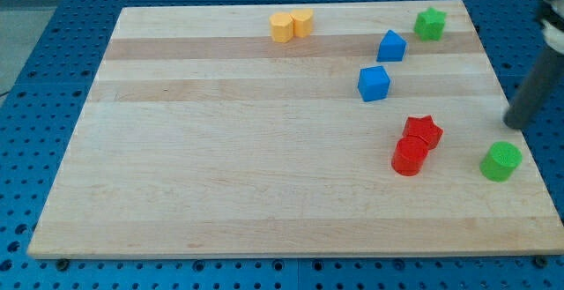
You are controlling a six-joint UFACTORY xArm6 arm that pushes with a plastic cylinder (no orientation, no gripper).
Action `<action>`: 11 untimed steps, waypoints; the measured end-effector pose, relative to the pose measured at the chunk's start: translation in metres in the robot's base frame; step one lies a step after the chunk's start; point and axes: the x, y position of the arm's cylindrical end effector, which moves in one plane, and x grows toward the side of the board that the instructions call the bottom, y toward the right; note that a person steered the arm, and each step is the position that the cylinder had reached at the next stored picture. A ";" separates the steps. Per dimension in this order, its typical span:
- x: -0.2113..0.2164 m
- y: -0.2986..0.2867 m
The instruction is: Push the green circle towards the center right of the red star
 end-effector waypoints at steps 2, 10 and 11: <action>0.109 0.000; -0.006 -0.036; -0.007 -0.050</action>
